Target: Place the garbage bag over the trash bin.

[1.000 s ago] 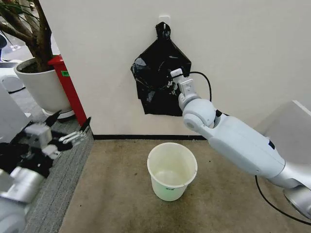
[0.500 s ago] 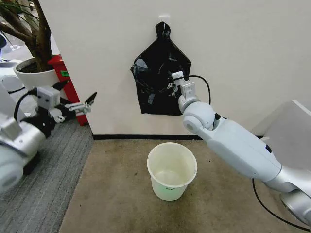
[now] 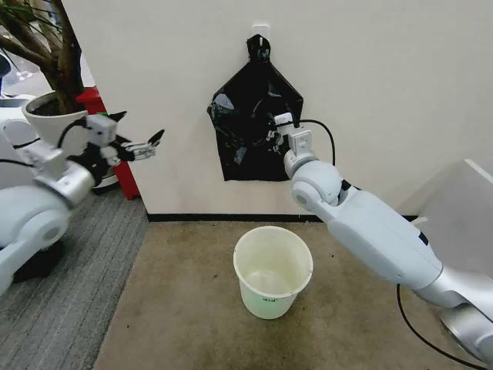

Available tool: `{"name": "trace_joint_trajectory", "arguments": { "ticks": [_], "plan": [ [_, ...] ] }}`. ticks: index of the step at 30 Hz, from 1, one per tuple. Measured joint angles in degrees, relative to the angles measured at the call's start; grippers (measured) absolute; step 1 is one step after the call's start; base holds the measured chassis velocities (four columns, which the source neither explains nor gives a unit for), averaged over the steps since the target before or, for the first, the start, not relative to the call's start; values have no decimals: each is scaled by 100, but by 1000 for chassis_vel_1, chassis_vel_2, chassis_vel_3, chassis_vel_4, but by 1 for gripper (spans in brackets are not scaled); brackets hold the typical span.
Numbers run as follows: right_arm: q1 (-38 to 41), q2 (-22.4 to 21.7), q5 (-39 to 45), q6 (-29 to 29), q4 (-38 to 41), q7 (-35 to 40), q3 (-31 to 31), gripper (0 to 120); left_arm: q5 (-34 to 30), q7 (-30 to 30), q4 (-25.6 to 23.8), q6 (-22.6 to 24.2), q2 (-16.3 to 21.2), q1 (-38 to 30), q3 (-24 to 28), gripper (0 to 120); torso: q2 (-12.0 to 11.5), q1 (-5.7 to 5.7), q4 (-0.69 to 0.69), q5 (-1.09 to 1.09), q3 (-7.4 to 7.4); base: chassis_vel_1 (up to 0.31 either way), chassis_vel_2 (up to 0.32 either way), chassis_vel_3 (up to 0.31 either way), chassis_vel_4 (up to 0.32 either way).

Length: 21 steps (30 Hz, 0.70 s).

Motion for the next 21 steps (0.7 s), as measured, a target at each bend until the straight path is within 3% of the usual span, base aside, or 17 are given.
{"name": "trace_joint_trajectory", "arguments": {
  "ticks": [5,12,21],
  "plan": [
    [20,36,-16,12,-73,-13,41,0,110,31,396,25,-426,-1103,1002,100,0,0,-1,-2,0,0,0,0,0],
    [1,28,-37,39,-96,-72,129,0,308,65,1112,91,-1103,-2351,1719,100,0,0,-1,-4,0,0,0,0,0],
    [-54,42,-46,77,-86,-76,188,0,691,326,1716,166,-1642,-3003,2558,100,0,0,-1,-3,0,0,0,0,0]
  ]
}}
